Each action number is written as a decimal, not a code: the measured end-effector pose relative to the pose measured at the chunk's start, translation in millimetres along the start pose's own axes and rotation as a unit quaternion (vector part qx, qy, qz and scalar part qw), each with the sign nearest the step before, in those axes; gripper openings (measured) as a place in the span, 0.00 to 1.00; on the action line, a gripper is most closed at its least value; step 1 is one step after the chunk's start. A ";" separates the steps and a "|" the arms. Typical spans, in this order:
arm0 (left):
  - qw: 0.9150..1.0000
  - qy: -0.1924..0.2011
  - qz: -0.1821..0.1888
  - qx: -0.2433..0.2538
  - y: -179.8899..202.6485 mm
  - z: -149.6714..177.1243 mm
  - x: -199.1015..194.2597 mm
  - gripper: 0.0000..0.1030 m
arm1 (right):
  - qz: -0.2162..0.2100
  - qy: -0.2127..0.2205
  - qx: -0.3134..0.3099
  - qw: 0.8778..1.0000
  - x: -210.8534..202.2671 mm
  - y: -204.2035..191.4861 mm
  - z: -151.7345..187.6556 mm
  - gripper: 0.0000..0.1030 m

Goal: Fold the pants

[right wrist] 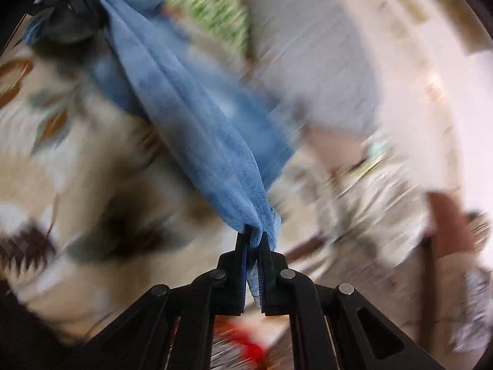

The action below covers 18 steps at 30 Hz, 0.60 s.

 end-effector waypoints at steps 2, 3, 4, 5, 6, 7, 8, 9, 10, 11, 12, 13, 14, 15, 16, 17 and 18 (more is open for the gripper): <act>0.999 -0.018 0.019 0.022 27.4 8.3 15.6 0.06 | -0.034 -0.018 0.015 0.999 4.2 -11.7 21.1 0.06; 0.999 -0.027 0.025 0.030 37.0 13.1 22.1 0.06 | -0.047 -0.021 0.023 0.998 4.5 -15.6 28.4 0.06; 0.998 -0.036 0.031 0.035 45.6 17.4 29.7 0.06 | -0.058 -0.024 0.034 0.997 4.0 -17.7 36.6 0.06; 0.998 -0.045 0.033 0.036 51.7 21.8 37.8 0.06 | -0.066 -0.027 0.046 0.996 2.4 -19.2 41.2 0.06; 0.998 -0.050 0.036 0.028 54.3 24.6 43.7 0.06 | -0.077 -0.029 0.064 0.995 -0.1 -15.8 46.5 0.06; 0.998 -0.054 0.042 0.017 55.1 25.7 49.1 0.06 | -0.089 -0.030 0.080 0.992 -0.9 -10.2 48.6 0.07; 0.997 -0.057 0.045 0.004 53.8 26.9 52.7 0.06 | -0.104 -0.036 0.092 0.990 -3.7 -10.1 50.6 0.09; 0.997 -0.056 0.047 -0.004 51.3 27.5 53.0 0.08 | -0.113 -0.041 0.103 0.987 -3.1 -5.1 50.8 0.11; 0.997 -0.056 0.052 -0.017 48.6 26.6 51.1 0.09 | -0.118 -0.042 0.112 0.986 -5.7 -2.8 54.1 0.18; 0.996 -0.053 0.056 -0.033 44.5 25.2 45.5 0.21 | -0.121 -0.038 0.118 0.985 -11.5 0.6 55.7 0.26; 0.996 -0.047 0.056 -0.044 40.5 23.4 39.1 0.56 | -0.119 -0.031 0.125 0.984 -18.0 4.9 56.2 0.56; 0.997 -0.034 0.049 -0.056 36.3 21.6 27.8 0.77 | -0.113 -0.016 0.132 0.985 -26.2 10.8 55.7 0.88; 0.997 -0.013 0.040 -0.069 33.1 22.6 13.2 0.98 | -0.105 0.006 0.134 0.985 -38.2 13.1 55.2 0.94; 0.996 0.009 0.032 -0.081 29.8 23.3 -1.3 0.98 | -0.100 0.030 0.133 0.986 -54.4 15.3 53.3 0.94; 0.994 0.032 0.027 -0.097 22.0 24.3 -20.3 0.98 | -0.100 0.043 0.135 0.985 -64.3 18.8 50.7 0.94; 0.993 0.042 0.024 -0.110 16.8 26.2 -31.7 0.98 | -0.100 0.052 0.140 0.984 -73.5 21.2 48.0 0.94; 0.991 0.052 0.016 -0.125 9.2 29.2 -44.0 0.98 | -0.099 0.066 0.146 0.982 -83.3 23.5 42.5 0.94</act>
Point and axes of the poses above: each gripper's, at about its wrist camera, not at the fingertips, and x roughly the way its jaws point, y to its right, z to its underside, the point moved 5 cm from there along x, roughly the way its jaws point, and after that the axes turned 4 degrees about -y, right-handed, at the moved point
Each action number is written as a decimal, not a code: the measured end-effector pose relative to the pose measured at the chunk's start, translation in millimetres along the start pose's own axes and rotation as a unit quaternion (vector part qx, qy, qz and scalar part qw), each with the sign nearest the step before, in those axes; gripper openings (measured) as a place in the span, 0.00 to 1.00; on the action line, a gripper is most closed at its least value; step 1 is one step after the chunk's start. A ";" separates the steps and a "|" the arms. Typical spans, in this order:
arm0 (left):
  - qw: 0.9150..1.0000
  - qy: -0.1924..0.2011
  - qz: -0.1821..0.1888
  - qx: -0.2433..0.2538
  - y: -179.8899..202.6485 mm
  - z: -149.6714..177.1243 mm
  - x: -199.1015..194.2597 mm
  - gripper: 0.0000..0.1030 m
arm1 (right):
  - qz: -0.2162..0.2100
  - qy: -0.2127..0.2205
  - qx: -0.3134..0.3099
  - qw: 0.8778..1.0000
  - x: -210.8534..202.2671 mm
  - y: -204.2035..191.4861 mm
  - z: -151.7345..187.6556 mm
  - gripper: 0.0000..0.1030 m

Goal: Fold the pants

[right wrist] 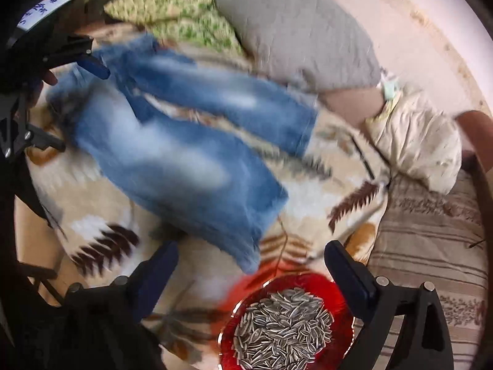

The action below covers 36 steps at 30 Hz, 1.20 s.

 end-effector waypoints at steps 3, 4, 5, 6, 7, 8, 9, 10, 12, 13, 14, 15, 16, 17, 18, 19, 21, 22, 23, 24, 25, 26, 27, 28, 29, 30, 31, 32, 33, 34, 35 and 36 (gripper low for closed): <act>0.997 0.037 -0.028 -0.058 -30.5 8.6 -41.6 0.98 | -0.014 0.043 -0.002 0.999 -16.7 -11.6 -23.7 0.94; 0.994 0.048 -0.045 -0.087 -44.5 17.8 -57.8 0.98 | -0.023 0.058 -0.002 0.998 -21.4 -18.7 -33.4 0.94; 0.991 0.053 -0.054 -0.108 -52.9 25.0 -66.5 0.98 | -0.031 0.069 -0.002 0.997 -24.0 -25.6 -42.9 0.94; 0.987 0.058 -0.064 -0.135 -63.6 37.8 -78.1 0.98 | -0.047 0.084 -0.002 0.995 -26.0 -34.8 -58.1 0.94; 0.982 0.062 -0.075 -0.160 -73.3 52.0 -87.7 0.98 | -0.064 0.095 0.001 0.993 -26.9 -41.7 -72.6 0.94; 0.978 0.063 -0.086 -0.179 -79.0 63.0 -93.4 0.98 | -0.079 0.100 0.006 0.992 -25.7 -47.7 -88.1 0.94; 0.972 0.059 -0.104 -0.200 -86.7 79.5 -98.6 0.98 | -0.093 0.103 0.012 0.990 -23.4 -53.2 -105.0 0.94; 0.969 0.057 -0.117 -0.209 -89.7 89.8 -100.4 0.98 | -0.103 0.103 0.017 0.989 -21.9 -59.4 -117.4 0.94; 0.960 0.055 -0.145 -0.232 -95.2 118.3 -102.5 0.98 | -0.137 0.096 0.028 0.986 -12.7 -72.8 -158.6 0.94; 0.958 0.050 -0.148 -0.241 -97.2 130.7 -101.4 0.98 | -0.150 0.093 0.033 0.984 -7.0 -77.9 -174.0 0.94; 0.953 0.046 -0.153 -0.257 -100.1 146.3 -98.7 0.98 | -0.163 0.086 0.038 0.982 -0.5 -84.9 -191.7 0.94; 0.949 0.043 -0.156 -0.269 -101.8 155.9 -96.3 0.98 | -0.181 0.075 0.040 0.980 8.6 -96.2 -215.2 0.94; 0.947 0.039 -0.156 -0.279 -103.9 165.8 -92.6 0.98 | -0.192 0.067 0.039 0.978 17.9 -104.7 -232.3 0.94; 0.944 0.037 -0.155 -0.290 -106.7 176.6 -88.3 0.98 | -0.200 0.058 0.033 0.978 28.4 -117.5 -252.8 0.94; 0.942 0.037 -0.153 -0.295 -108.1 184.9 -84.5 0.98 | -0.203 0.051 0.027 0.978 37.5 -128.9 -269.2 0.94; 0.943 0.043 -0.148 -0.295 -110.3 192.0 -79.9 0.98 | -0.207 0.043 0.019 0.977 47.2 -139.6 -282.9 0.94; 0.945 0.058 -0.142 -0.291 -111.9 199.1 -75.9 0.98 | -0.218 0.023 0.004 0.976 69.2 -164.0 -311.8 0.94; 0.945 0.067 -0.136 -0.289 -114.5 200.5 -73.0 0.98 | -0.221 0.012 -0.002 0.975 80.3 -174.3 -323.0 0.94; 0.946 0.083 -0.123 -0.288 -118.8 203.1 -70.0 0.98 | -0.225 0.000 -0.008 0.974 93.6 -185.3 -335.8 0.94; 0.945 0.093 -0.113 -0.293 -123.0 205.5 -67.6 0.98 | -0.227 -0.009 -0.014 0.974 109.8 -197.8 -349.9 0.94; 0.943 0.098 -0.106 -0.298 -126.4 208.2 -67.7 0.98 | -0.228 -0.015 -0.018 0.973 119.9 -204.5 -358.6 0.94; 0.941 0.103 -0.101 -0.306 -132.7 210.6 -65.0 0.98 | -0.230 -0.021 -0.023 0.973 130.8 -211.7 -367.1 0.94; 0.939 0.103 -0.108 -0.310 -137.3 212.0 -64.6 0.98 | -0.230 -0.029 -0.028 0.972 144.4 -219.3 -377.2 0.94; 0.937 0.100 -0.124 -0.312 -142.9 214.8 -63.1 0.98 | -0.228 -0.035 -0.031 0.972 153.3 -223.7 -383.3 0.94; 0.932 0.092 -0.146 -0.317 -149.4 219.2 -61.5 0.98 | -0.225 -0.040 -0.034 0.973 163.8 -228.7 -391.2 0.94; 0.928 0.085 -0.161 -0.326 -155.8 224.0 -59.3 0.98 | -0.222 -0.043 -0.036 0.973 172.9 -233.7 -398.8 0.94; 0.923 0.077 -0.166 -0.338 -162.0 229.1 -55.4 0.98 | -0.218 -0.044 -0.038 0.974 181.1 -238.4 -404.8 0.94; 0.918 0.067 -0.158 -0.358 -168.3 235.0 -49.2 0.98 | -0.211 -0.046 -0.039 0.976 187.4 -241.8 -409.6 0.94; 0.913 0.057 -0.146 -0.377 -172.7 239.4 -43.1 0.98 | -0.205 -0.047 -0.041 0.977 195.0 -246.7 -416.6 0.94; 0.909 0.053 -0.131 -0.392 -175.1 242.1 -38.0 0.98 | -0.199 -0.046 -0.043 0.978 201.5 -251.8 -423.4 0.94; 0.908 0.054 -0.117 -0.399 -176.4 242.7 -33.7 0.98 | -0.191 -0.046 -0.044 0.979 207.7 -256.1 -428.9 0.94; 0.908 0.052 -0.111 -0.401 -177.4 242.4 -30.2 0.98 | -0.172 -0.049 -0.047 0.983 215.2 -259.4 -434.7 0.94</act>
Point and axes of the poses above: each gripper's, at about its wrist camera, not at the fingertips, and x roughly the way its jaws point, y to its right, z to its underside, the point moved 5 cm from there along x, roughly the way its jaws point, and after that the axes turned 4 degrees about -y, right-handed, at the moved point
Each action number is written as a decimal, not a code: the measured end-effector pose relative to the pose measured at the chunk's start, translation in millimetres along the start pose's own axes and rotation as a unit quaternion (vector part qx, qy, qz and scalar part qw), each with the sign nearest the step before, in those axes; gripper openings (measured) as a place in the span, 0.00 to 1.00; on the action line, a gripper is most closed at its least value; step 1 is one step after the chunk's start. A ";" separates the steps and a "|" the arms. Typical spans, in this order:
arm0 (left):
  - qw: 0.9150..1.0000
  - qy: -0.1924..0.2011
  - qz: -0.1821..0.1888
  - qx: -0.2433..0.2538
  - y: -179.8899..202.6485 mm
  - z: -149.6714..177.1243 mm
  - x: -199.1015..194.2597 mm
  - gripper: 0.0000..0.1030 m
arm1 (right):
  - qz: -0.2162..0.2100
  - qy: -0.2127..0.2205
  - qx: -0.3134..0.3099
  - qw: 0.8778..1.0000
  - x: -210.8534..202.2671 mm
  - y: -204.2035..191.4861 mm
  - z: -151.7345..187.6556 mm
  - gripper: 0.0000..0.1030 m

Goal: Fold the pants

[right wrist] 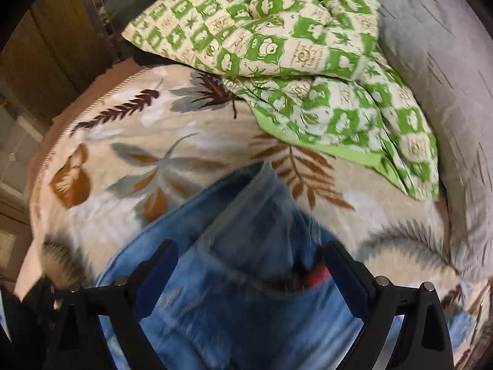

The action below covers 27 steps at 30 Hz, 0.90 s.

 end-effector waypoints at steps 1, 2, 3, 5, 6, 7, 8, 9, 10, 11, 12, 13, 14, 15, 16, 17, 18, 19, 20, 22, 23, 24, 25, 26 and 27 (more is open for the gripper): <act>1.000 -0.002 0.003 -0.001 0.4 -0.1 1.8 0.98 | 0.019 -0.003 -0.001 1.000 5.4 0.2 -4.5 0.94; 1.000 -0.006 0.011 -0.004 1.0 0.4 5.0 0.98 | 0.031 -0.008 -0.003 0.999 13.0 0.2 -9.2 0.94; 1.000 -0.013 0.020 -0.010 1.6 1.3 8.4 0.97 | 0.040 -0.016 -0.005 0.999 20.5 0.5 -11.7 0.94; 1.000 -0.016 0.024 -0.009 4.5 1.5 10.3 0.93 | 0.050 -0.032 -0.004 0.998 34.0 1.9 -13.7 0.92; 1.000 -0.014 0.025 -0.003 6.0 1.7 9.9 0.82 | 0.040 -0.038 -0.006 0.998 41.5 1.9 -12.7 0.80; 0.999 -0.016 0.032 0.002 8.6 1.6 9.7 0.75 | 0.032 -0.041 -0.002 0.999 45.6 2.2 -11.8 0.52; 0.999 -0.021 0.044 0.005 11.3 1.8 10.5 0.60 | 0.032 -0.049 0.005 0.998 50.9 4.5 -9.7 0.39; 0.998 -0.026 0.049 0.008 13.1 2.8 11.5 0.49 | 0.035 -0.046 0.005 0.998 53.7 6.3 -7.6 0.32; 0.998 -0.031 0.044 0.014 14.3 2.8 12.9 0.46 | 0.032 -0.040 -0.001 0.999 53.6 6.4 -6.3 0.27; 0.998 -0.034 0.046 0.019 15.2 3.1 13.7 0.38 | 0.028 -0.037 0.000 0.999 52.9 7.6 -4.5 0.25; 0.998 -0.035 0.052 0.018 15.5 2.5 13.4 0.25 | 0.024 -0.032 0.002 0.999 50.4 9.4 -3.3 0.23; 0.998 -0.031 0.058 0.016 15.4 0.7 10.8 0.23 | 0.021 -0.025 0.004 0.999 46.0 11.5 -2.4 0.21; 0.998 -0.023 0.063 0.014 14.7 -1.8 6.3 0.20 | 0.018 -0.017 0.005 1.000 40.7 13.0 -2.3 0.21; 0.997 -0.019 0.067 0.013 14.3 -3.5 3.3 0.19 | 0.016 -0.006 0.004 1.000 33.2 14.6 -3.3 0.20; 0.997 -0.014 0.073 0.009 12.7 -5.9 -0.3 0.18 | 0.015 -0.001 0.005 1.000 27.8 16.8 -4.0 0.19; 0.997 -0.008 0.079 0.005 9.9 -9.5 -5.0 0.17 | 0.015 0.007 0.007 1.000 21.2 18.7 -6.2 0.19; 0.997 0.001 0.081 0.001 6.8 -12.8 -10.3 0.17 | 0.015 0.018 0.012 1.000 12.6 21.1 -9.9 0.19; 0.996 0.014 0.085 -0.005 3.3 -18.0 -17.9 0.16 | 0.014 0.029 0.015 0.999 5.0 21.3 -13.5 0.19; 0.996 0.035 0.086 -0.013 -3.6 -24.2 -28.5 0.13 | 0.010 0.041 0.018 0.999 -3.2 20.5 -17.7 0.18; 0.994 0.062 0.081 -0.036 -19.1 -33.5 -42.6 0.13 | 0.002 0.067 0.020 0.998 -20.1 15.1 -31.1 0.17; 0.993 0.076 0.075 -0.049 -29.1 -36.9 -49.3 0.13 | -0.001 0.079 0.018 0.997 -27.3 10.2 -38.4 0.17; 0.992 0.081 0.073 -0.055 -35.5 -37.8 -53.0 0.13 | -0.004 0.089 0.012 0.996 -34.1 2.6 -48.7 0.17; 0.992 0.087 0.069 -0.064 -43.6 -37.3 -57.4 0.13 | 0.002 0.093 0.005 0.996 -36.4 -5.5 -58.5 0.17; 0.991 0.090 0.066 -0.069 -48.0 -36.2 -60.3 0.13 | 0.008 0.094 -0.001 0.996 -36.9 -15.7 -66.0 0.17; 0.991 0.093 0.065 -0.072 -51.4 -34.2 -63.0 0.13 | 0.004 0.094 -0.006 0.996 -34.4 -25.4 -74.3 0.17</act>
Point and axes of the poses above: each gripper's, at about its wrist camera, not at the fingertips, and x roughly the way its jaws point, y to its right, z to its underside, the point moved 5 cm from there along x, roughly the way its jaws point, and after that the axes turned 4 degrees about -y, right-handed, at the moved point
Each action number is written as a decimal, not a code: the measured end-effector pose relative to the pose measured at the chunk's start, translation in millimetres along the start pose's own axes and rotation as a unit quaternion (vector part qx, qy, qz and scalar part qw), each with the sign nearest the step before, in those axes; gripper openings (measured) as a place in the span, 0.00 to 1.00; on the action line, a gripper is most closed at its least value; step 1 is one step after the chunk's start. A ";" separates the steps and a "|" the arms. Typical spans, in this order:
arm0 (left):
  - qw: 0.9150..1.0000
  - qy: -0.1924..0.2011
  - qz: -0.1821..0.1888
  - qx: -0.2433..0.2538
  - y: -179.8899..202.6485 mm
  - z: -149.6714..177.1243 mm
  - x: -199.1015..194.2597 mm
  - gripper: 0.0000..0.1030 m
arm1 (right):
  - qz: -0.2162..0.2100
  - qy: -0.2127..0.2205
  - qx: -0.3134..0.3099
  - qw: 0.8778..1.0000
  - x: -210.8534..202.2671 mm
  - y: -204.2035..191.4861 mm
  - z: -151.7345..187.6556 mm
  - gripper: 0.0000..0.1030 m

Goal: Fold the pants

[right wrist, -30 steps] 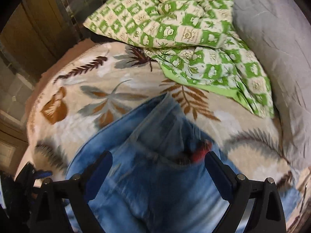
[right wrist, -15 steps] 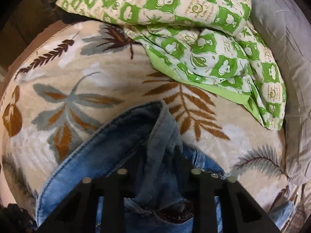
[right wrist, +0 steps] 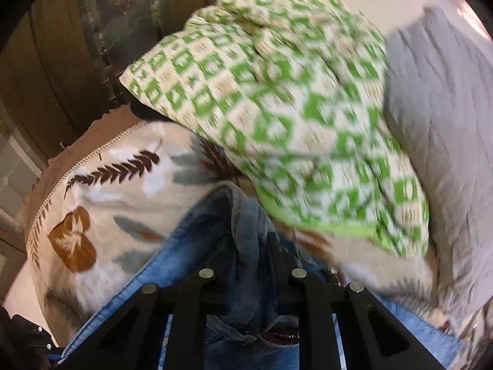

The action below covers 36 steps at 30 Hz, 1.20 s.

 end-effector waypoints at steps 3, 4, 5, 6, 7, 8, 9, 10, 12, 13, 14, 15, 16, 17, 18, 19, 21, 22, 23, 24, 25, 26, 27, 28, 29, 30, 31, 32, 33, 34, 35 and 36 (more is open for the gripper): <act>1.000 0.013 -0.018 -0.003 -9.2 4.8 -11.4 0.13 | -0.006 0.002 -0.008 1.000 16.6 -20.8 -12.4 0.17; 1.000 0.014 -0.022 -0.010 -13.5 6.6 -14.5 0.13 | -0.003 0.001 -0.008 1.000 22.7 -29.2 -14.1 0.17; 0.999 0.011 -0.025 -0.018 -19.2 9.1 -15.9 0.13 | -0.002 -0.003 -0.008 1.000 32.4 -35.5 -15.5 0.17; 0.999 0.006 -0.035 -0.023 -23.5 12.0 -15.4 0.13 | 0.001 -0.010 -0.010 1.000 42.8 -40.3 -14.7 0.17; 0.998 -0.005 -0.051 -0.028 -29.8 15.5 -12.7 0.13 | 0.008 -0.016 -0.010 1.000 51.0 -42.3 -12.8 0.17; 0.997 -0.023 -0.071 -0.035 -37.0 19.7 -5.9 0.13 | 0.020 -0.023 -0.011 0.999 60.6 -42.6 -10.0 0.17; 0.994 -0.051 -0.085 -0.046 -44.8 25.6 4.3 0.13 | 0.027 -0.039 -0.008 0.999 74.8 -42.4 -4.7 0.18; 0.992 -0.067 -0.093 -0.055 -50.0 30.0 11.2 0.17 | 0.021 -0.055 0.001 0.998 82.9 -41.4 -1.3 0.25; 0.987 -0.088 -0.117 -0.062 -58.3 36.3 17.7 0.44 | 0.020 -0.073 0.015 0.997 90.1 -38.4 4.2 0.48; 0.986 -0.084 -0.127 -0.062 -59.4 36.6 15.1 0.49 | 0.028 -0.061 0.014 0.998 84.2 -36.7 3.7 0.70; 0.986 -0.072 -0.134 -0.065 -59.8 34.6 9.8 0.65 | 0.032 -0.043 0.012 0.998 75.8 -35.3 1.9 0.73; 0.985 -0.059 -0.146 -0.067 -60.2 32.5 3.8 0.78 | 0.032 -0.025 0.010 0.999 63.4 -32.8 -0.6 0.73; 0.984 -0.043 -0.159 -0.065 -59.8 31.1 -2.7 0.80 | 0.028 -0.014 0.013 0.999 49.5 -28.9 -2.5 0.73; 0.983 -0.026 -0.172 -0.059 -58.6 28.2 -9.9 0.80 | 0.023 -0.006 0.018 1.000 37.6 -25.4 -3.3 0.73; 0.982 -0.009 -0.179 -0.051 -56.5 25.0 -16.3 0.80 | 0.016 0.008 0.022 1.000 18.0 -20.2 -2.7 0.73; 0.983 0.010 -0.177 -0.039 -50.7 22.1 -24.1 0.80 | 0.013 0.018 0.023 1.000 4.0 -16.4 -0.6 0.73; 0.984 0.035 -0.175 -0.023 -43.8 16.5 -34.2 0.90 | 0.014 0.037 0.020 0.999 -29.5 -9.6 9.0 0.73; 0.983 0.045 -0.180 -0.013 -37.3 13.3 -38.1 0.94 | 0.014 0.049 0.017 0.999 -50.4 -4.4 18.8 0.75; 0.981 0.054 -0.184 -0.002 -29.0 8.6 -42.2 0.99 | 0.016 0.058 0.015 0.998 -66.7 -0.1 26.7 0.76; 0.981 0.060 -0.184 0.008 -19.3 2.9 -41.9 1.00 | 0.025 0.066 0.013 0.997 -86.3 7.3 39.2 0.78; 0.982 0.062 -0.180 0.019 -7.6 -2.4 -43.5 1.00 | 0.036 0.076 0.012 0.996 -106.5 15.6 54.3 0.81; 0.983 0.059 -0.173 0.031 3.0 -8.5 -40.2 1.00 | 0.046 0.082 0.012 0.996 -120.6 24.6 66.2 0.82; 0.984 0.053 -0.166 0.046 15.2 -15.3 -35.5 1.00 | 0.062 0.087 0.015 0.994 -141.4 40.1 87.0 0.85; 0.984 0.048 -0.161 0.057 24.6 -18.6 -35.1 1.00 | 0.070 0.089 0.018 0.993 -153.0 49.8 99.7 0.87; 0.985 0.039 -0.152 0.072 38.0 -25.5 -27.9 1.00 | 0.084 0.091 0.024 0.992 -169.8 66.1 121.3 0.88; 0.986 0.030 -0.140 0.087 50.3 -32.0 -20.2 1.00 | 0.095 0.089 0.031 0.991 -181.3 80.3 138.6 0.89; 0.987 0.021 -0.121 0.104 64.2 -38.0 -12.6 1.00 | 0.103 0.084 0.037 0.990 -190.6 92.9 154.4 0.90; 0.987 0.006 -0.098 0.125 80.7 -44.1 -3.3 1.00 | 0.110 0.077 0.042 0.990 -197.5 105.2 169.8 0.91; 0.986 -0.009 -0.081 0.142 94.7 -49.7 6.4 1.00 | 0.119 0.067 0.051 0.989 -205.8 121.4 189.4 0.91; 0.984 -0.026 -0.064 0.162 109.2 -54.0 17.3 1.00 | 0.122 0.055 0.061 0.989 -209.9 136.1 206.2 0.91; 0.980 -0.048 -0.050 0.188 124.7 -59.5 30.8 1.00 | 0.121 0.043 0.070 0.989 -210.9 148.7 220.2 0.91; 0.974 -0.061 -0.044 0.212 137.3 -64.0 41.8 1.00 | 0.119 0.031 0.086 0.989 -213.9 167.8 239.0 0.91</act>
Point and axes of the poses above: each gripper's, at about its wrist camera, not at the fingertips, and x roughly the way its jaws point, y to its right, z to its underside, the point moved 5 cm from there along x, roughly the way its jaws point, and after that the axes turned 4 degrees about -y, right-handed, at the moved point
